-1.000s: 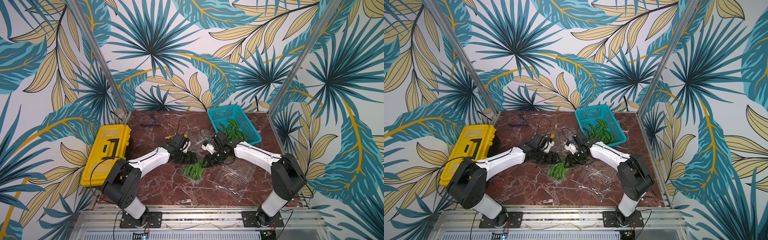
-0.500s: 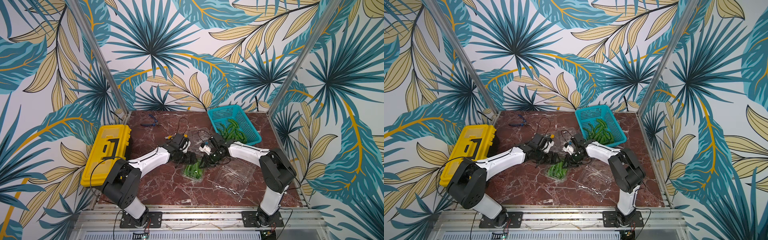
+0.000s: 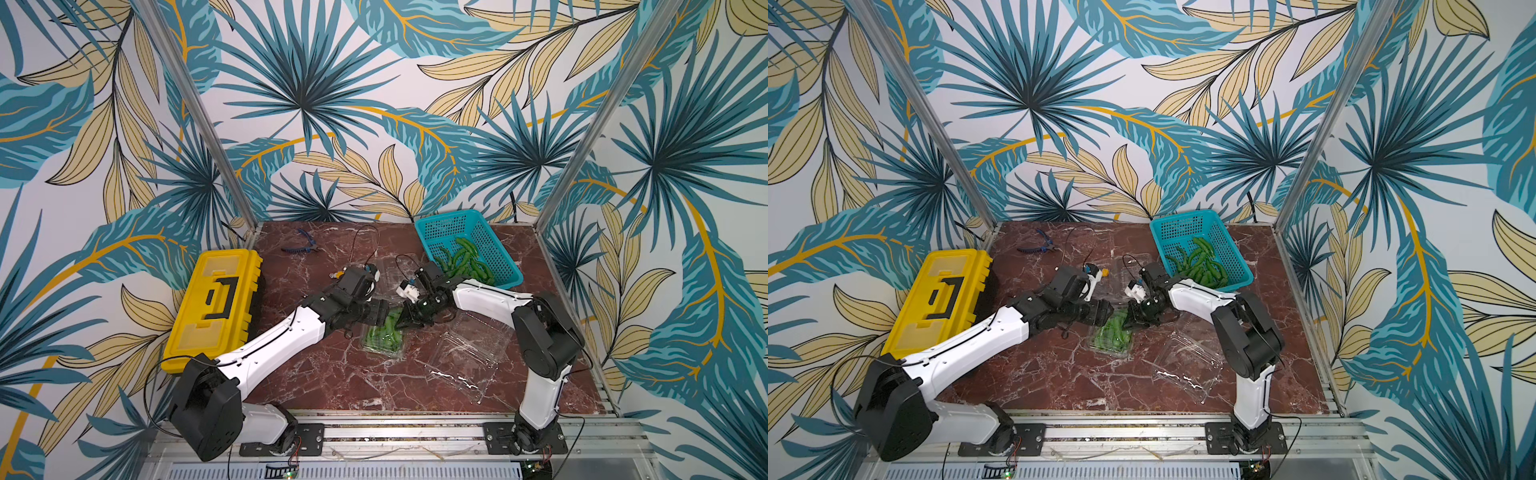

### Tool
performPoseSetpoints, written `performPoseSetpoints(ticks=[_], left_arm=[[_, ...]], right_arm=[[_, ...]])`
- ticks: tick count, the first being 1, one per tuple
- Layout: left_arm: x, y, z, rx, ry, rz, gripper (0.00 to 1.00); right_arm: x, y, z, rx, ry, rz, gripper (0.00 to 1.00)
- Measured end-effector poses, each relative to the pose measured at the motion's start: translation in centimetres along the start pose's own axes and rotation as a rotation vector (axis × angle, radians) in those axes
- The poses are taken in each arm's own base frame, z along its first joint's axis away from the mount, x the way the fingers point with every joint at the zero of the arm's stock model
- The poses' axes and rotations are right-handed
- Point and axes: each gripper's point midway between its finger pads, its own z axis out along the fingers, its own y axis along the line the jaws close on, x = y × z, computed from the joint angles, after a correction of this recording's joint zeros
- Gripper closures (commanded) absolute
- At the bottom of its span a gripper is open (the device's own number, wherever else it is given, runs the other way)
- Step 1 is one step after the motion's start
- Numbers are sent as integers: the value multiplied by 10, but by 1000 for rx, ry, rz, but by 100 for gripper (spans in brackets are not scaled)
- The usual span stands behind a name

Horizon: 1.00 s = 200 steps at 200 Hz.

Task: Take small green peppers out of containers
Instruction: Adjust the packing box at the center of the board, then open the packing box at the center of the board.

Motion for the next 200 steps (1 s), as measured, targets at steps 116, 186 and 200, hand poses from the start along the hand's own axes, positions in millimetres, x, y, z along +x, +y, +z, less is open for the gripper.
performPoseSetpoints(ticks=[116,186,200], left_arm=[[30,-32,54,-301,48,349,29],[28,-21,54,-376,35,343,32],[31,-23,56,-364,45,343,32]], right_arm=[[-20,7,9,-127,25,169,97],[-20,7,9,-131,27,171,97],[-20,7,9,-132,27,171,97]])
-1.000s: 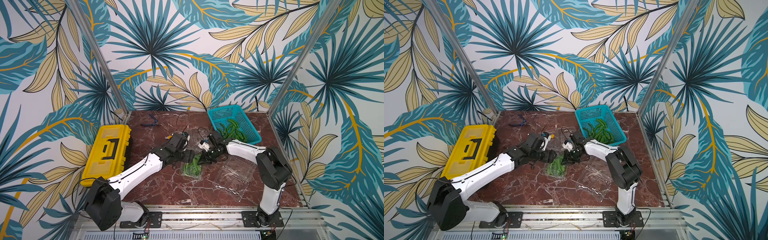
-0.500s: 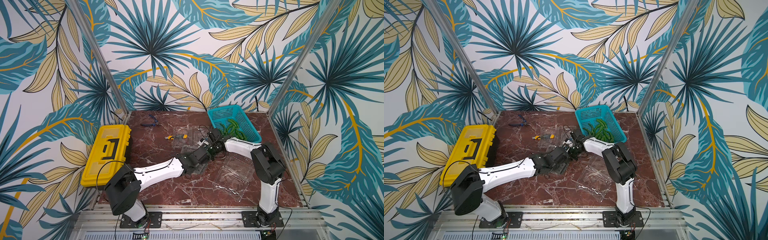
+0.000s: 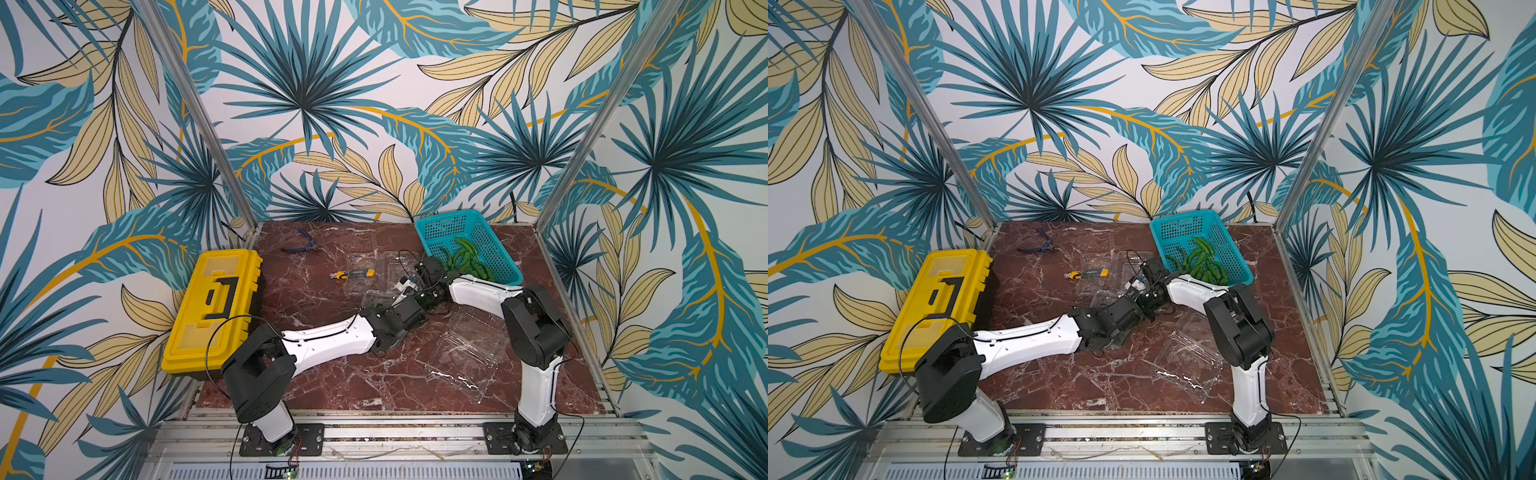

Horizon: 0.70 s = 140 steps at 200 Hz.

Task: Take small green peppers out of containers
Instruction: Open the packing box at the center of the board.

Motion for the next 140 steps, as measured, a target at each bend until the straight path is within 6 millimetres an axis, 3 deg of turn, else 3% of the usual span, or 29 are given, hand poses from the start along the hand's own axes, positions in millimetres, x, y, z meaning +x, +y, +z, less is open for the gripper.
performPoseSetpoints(ticks=[41,111,140], left_arm=[[1,-8,4,38,8,-21,34],[1,-1,12,84,10,-140,35],[19,7,18,74,38,-175,36]], right_arm=[[1,-1,0,0,2,7,96],[-5,1,-1,-14,-12,31,95],[-6,3,-4,-37,-9,42,95]])
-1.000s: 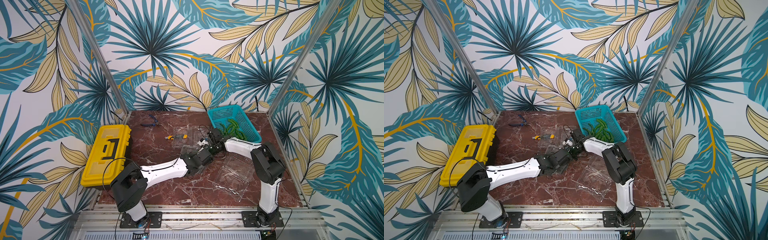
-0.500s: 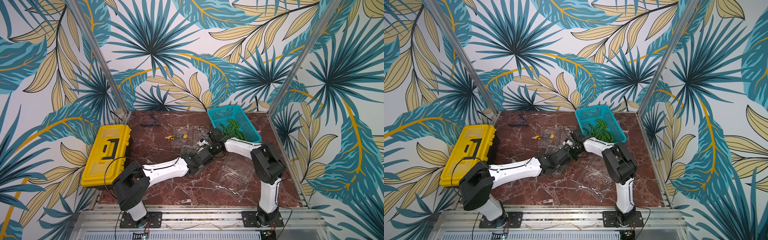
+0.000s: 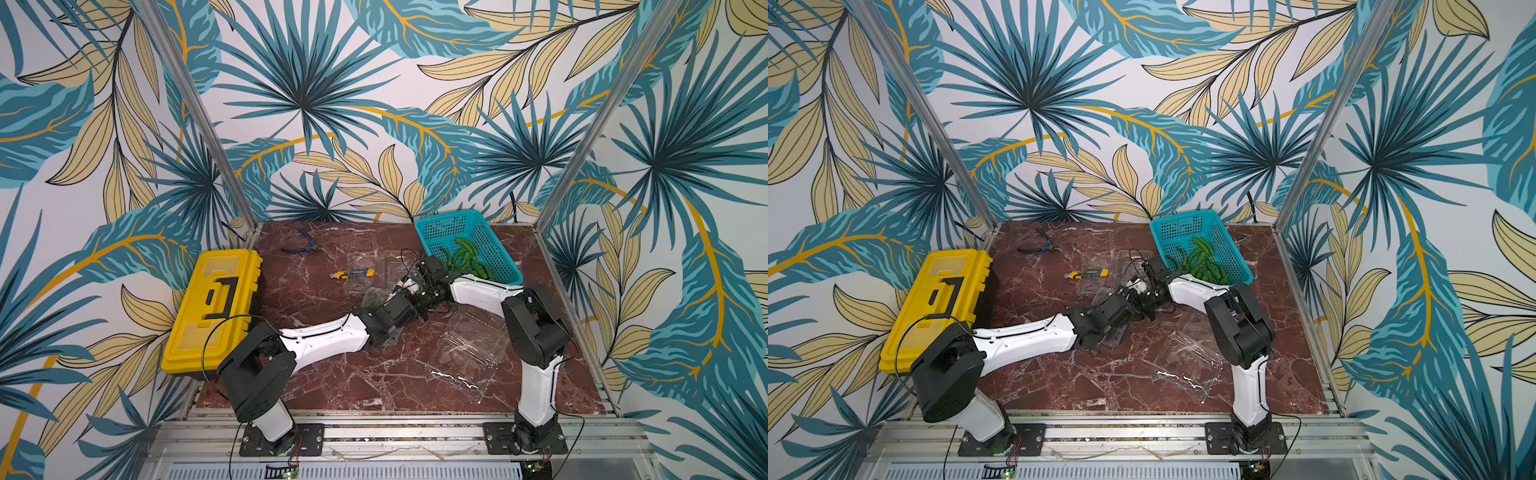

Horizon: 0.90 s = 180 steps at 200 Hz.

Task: Take small green peppers out of containers
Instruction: Open the packing box at the center of the board.

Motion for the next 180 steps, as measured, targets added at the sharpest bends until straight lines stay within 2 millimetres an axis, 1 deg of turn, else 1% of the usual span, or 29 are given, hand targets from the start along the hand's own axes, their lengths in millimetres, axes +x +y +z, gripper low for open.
performPoseSetpoints(ticks=[8,29,42,63,81,92,104,111,121,132,141,150,161,165,171,180], left_arm=[[1,1,-1,10,-6,-10,36],[1,3,-10,42,-35,-27,36],[0,3,-12,52,-40,-31,40],[3,2,-5,46,-23,-22,42],[3,1,3,26,-4,-14,44],[1,1,7,6,5,-11,52],[-2,2,11,-13,12,-11,57],[-3,2,14,-22,17,-13,64],[-2,2,16,-31,27,-15,69],[-2,2,18,-34,33,-19,81],[-2,3,19,-37,38,-21,87],[-2,3,20,-33,45,-24,93],[-1,4,22,-25,55,-25,96],[-1,5,22,-19,59,-32,96],[-1,5,22,-8,64,-40,97],[-2,6,22,22,74,-55,99]], right_arm=[[1,1,0,-4,3,1,95],[5,4,1,-22,22,6,95],[5,6,1,-33,26,7,95],[4,8,1,-41,22,2,93],[3,5,0,-38,18,6,92],[2,3,0,-37,16,11,92],[1,1,-2,-37,13,18,91],[1,0,-2,-38,13,19,91],[0,0,-3,-41,11,16,90],[-1,1,-3,-47,8,12,90],[-1,3,-4,-54,8,7,89],[-2,4,-4,-60,6,2,87],[-3,5,-4,-64,4,-6,80],[-2,5,-4,-62,4,-3,77],[-3,4,-5,-60,3,-1,69],[-4,5,-6,-58,-4,-18,61]])
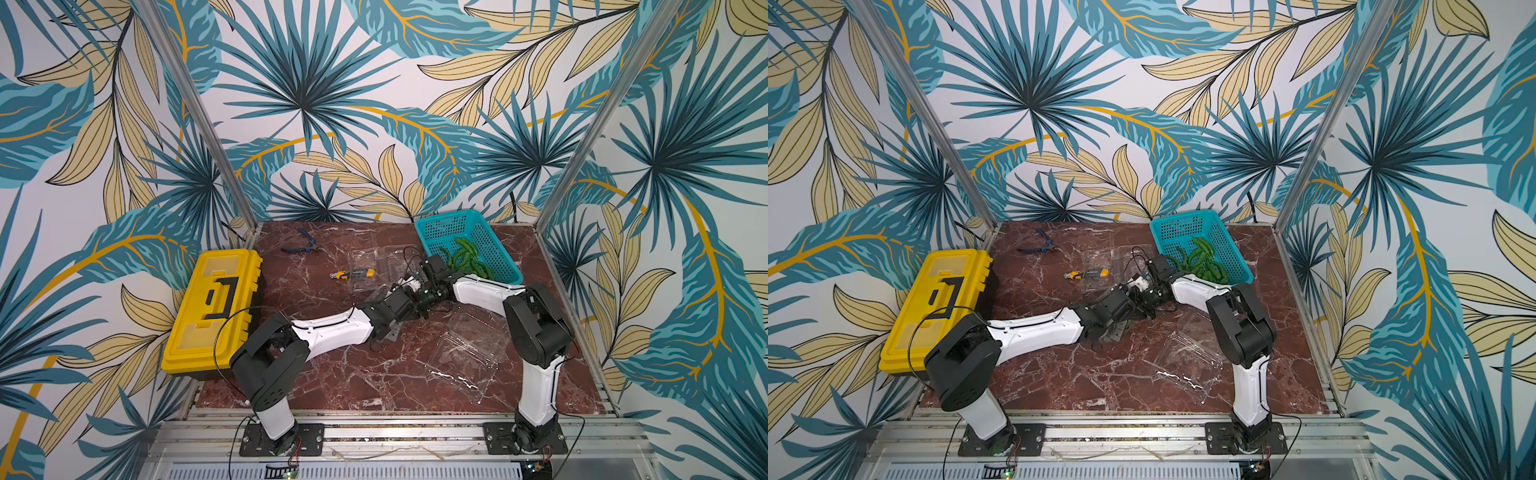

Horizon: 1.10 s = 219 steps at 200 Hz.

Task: Take small green peppers out of containers
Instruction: Open the packing box at the center of the board.

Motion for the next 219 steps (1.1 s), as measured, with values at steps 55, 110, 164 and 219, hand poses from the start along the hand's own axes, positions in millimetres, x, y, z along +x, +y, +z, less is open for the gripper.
performPoseSetpoints(ticks=[55,110,164,219], left_arm=[[-8,-6,-11,172,24,-52,100],[-4,-17,-11,242,51,-56,100],[-6,-15,-11,258,59,-69,100],[-11,-18,-14,282,55,-74,100]], right_arm=[[0,26,-31,51,-137,-131,36],[7,16,-50,144,-240,-190,36],[17,9,-71,223,-320,-242,36],[23,-23,-68,327,-310,-222,36]])
